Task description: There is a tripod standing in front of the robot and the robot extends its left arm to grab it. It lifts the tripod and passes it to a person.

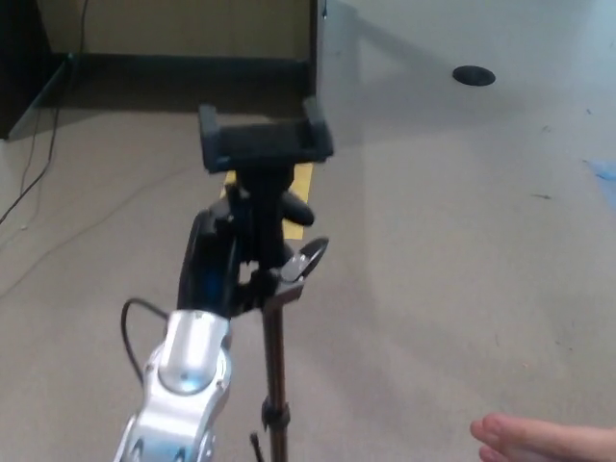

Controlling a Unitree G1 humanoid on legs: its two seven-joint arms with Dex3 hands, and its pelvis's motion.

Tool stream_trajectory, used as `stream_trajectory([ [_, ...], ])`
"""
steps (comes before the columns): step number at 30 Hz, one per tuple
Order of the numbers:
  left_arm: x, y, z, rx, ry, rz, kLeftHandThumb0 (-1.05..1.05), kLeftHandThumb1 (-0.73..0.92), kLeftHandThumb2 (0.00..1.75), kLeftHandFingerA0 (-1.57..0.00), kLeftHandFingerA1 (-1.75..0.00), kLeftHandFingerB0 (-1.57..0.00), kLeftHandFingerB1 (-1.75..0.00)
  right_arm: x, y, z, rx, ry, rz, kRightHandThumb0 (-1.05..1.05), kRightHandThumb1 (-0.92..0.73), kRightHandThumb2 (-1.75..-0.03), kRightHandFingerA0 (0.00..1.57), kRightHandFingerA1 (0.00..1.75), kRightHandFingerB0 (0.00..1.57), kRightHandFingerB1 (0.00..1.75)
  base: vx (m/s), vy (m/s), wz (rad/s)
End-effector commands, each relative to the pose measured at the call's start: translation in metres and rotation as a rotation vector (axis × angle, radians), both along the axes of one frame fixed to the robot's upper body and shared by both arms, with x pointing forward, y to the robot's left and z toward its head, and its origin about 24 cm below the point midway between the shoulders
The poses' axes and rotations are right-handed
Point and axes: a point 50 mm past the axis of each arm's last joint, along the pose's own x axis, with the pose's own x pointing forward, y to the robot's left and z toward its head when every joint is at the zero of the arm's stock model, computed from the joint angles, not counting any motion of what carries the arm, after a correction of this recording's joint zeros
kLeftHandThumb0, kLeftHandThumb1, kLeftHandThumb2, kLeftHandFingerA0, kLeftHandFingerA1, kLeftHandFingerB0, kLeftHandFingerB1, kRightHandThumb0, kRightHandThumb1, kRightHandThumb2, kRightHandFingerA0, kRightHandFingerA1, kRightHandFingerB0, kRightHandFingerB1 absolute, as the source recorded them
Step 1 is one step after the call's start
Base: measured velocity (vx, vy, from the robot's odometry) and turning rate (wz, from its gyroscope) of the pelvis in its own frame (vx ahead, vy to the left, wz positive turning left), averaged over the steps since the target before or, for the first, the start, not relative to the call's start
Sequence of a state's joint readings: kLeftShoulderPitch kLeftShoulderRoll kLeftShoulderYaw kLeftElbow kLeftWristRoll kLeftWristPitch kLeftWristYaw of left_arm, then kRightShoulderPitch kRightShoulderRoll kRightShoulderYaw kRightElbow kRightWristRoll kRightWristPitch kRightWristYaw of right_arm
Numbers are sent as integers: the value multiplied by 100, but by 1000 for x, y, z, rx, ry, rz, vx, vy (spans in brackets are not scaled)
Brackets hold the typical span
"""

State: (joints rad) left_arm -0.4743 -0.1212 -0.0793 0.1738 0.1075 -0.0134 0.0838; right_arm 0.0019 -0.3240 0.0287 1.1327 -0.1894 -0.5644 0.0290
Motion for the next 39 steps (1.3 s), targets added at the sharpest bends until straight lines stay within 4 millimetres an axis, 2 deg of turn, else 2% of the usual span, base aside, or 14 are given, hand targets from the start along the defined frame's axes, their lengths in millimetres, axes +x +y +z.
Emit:
stream_trajectory([
  [1,11,-25,40,2,-112,-33,-8,67,56,-74,-175,-54,-173,0,-9,3,-8,2,-20,-72,-63,-103,46,53,32,46,0,0,0],
  [2,13,-32,47,17,-107,-47,-12,69,54,-72,-175,-59,-162,1,-8,4,-6,0,-18,-76,-73,-67,50,38,44,35,0,0,0],
  [4,14,-39,55,15,-113,-70,-12,69,54,-73,-175,-59,-163,3,-7,4,-6,-7,-12,-77,-73,-67,51,38,44,35,0,0,0],
  [5,14,-55,66,37,-180,-116,-27,64,57,-78,-171,-65,-155,4,-6,4,-16,-7,-5,-73,-64,-104,46,54,31,45,0,0,0],
  [6,13,-62,71,66,-208,-115,-36,47,79,-109,-141,-81,-124,5,-6,5,-18,-10,-3,-72,-63,-104,48,55,32,46,0,0,0],
  [7,13,-71,76,65,-221,-131,-30,63,58,-77,-171,-66,-154,6,-6,5,-27,-8,0,-72,-64,-104,48,54,31,45,0,0,0],
  [10,11,-87,85,38,-197,-159,-28,61,56,-77,-172,-65,-163,8,-6,6,-25,-15,0,-76,-73,-67,53,39,46,36,0,0,0],
  [15,4,-111,102,37,-239,-212,-19,63,56,-76,-175,-56,-173,11,-7,8,-24,-23,3,-71,-63,-103,48,55,31,45,0,0,0],
  [18,-1,-124,110,33,-245,-222,-21,61,57,-79,-166,-60,-170,11,-7,8,-17,-25,-1,-72,-65,-103,50,55,33,46,0,0,0],
  [19,-3,-129,113,10,-244,-256,-17,65,54,-75,-174,-60,-169,12,-7,8,-17,-27,1,-74,-72,-67,53,39,46,36,0,0,0],
  [21,-8,-139,121,19,-276,-292,-17,65,54,-75,-175,-53,-175,13,-6,8,-40,-27,10,-73,-67,-104,50,55,35,46,0,0,0],
  [23,-12,-146,124,6,-279,-311,-17,64,54,-76,-175,-54,-175,12,-5,7,-44,-28,21,-71,-65,-104,48,54,33,46,0,0,0],
  [24,-14,-149,125,0,-280,-322,-18,63,54,-76,-175,-55,-175,12,-5,8,-47,-28,22,-75,-74,-67,53,39,46,36,0,0,0],
  [39,-73,-198,116,-11,-316,-522,-17,63,54,-75,-175,-53,-175,12,-4,7,-27,-28,8,-79,-71,-69,56,40,49,37,0,0,0],
])
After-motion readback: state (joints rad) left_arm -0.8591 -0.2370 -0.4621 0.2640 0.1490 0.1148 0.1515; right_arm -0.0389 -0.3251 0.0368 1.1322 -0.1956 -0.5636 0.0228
